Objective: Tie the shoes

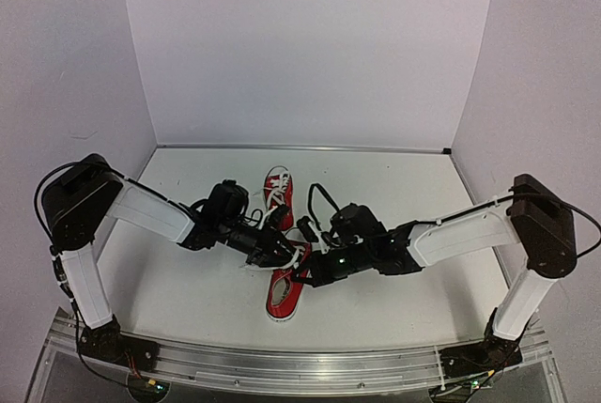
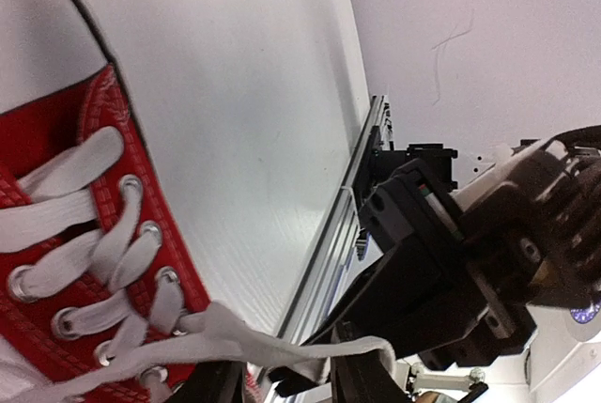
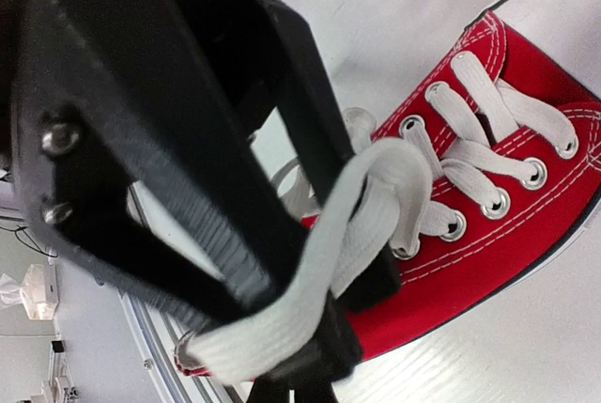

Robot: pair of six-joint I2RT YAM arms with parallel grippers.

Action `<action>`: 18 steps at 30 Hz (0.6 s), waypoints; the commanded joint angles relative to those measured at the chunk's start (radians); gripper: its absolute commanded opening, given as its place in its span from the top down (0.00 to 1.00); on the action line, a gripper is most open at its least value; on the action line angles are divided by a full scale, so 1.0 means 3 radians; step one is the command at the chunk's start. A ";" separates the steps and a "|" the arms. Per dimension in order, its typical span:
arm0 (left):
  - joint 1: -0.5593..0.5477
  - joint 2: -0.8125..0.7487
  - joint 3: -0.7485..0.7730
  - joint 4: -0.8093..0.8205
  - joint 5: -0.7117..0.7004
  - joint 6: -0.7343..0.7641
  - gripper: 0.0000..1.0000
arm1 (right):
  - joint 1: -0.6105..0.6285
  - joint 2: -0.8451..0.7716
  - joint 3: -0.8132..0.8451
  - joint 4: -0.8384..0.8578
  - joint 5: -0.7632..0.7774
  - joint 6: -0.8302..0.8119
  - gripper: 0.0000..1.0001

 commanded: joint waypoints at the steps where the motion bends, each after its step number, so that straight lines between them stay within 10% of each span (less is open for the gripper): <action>1: 0.0110 -0.0350 0.0166 -0.0768 -0.0067 0.0521 0.61 | 0.0015 -0.0178 -0.0075 0.0088 0.0011 0.0004 1.00; 12: 0.0242 -0.0858 0.0688 -0.2801 -0.1143 0.1712 0.57 | 0.0017 -0.0272 -0.0157 -0.0011 0.0042 -0.0003 1.00; 18: 0.0204 -0.1223 0.0434 -0.2731 -0.1845 0.2202 0.57 | 0.0018 -0.0374 -0.0193 -0.0128 0.0111 -0.0021 1.00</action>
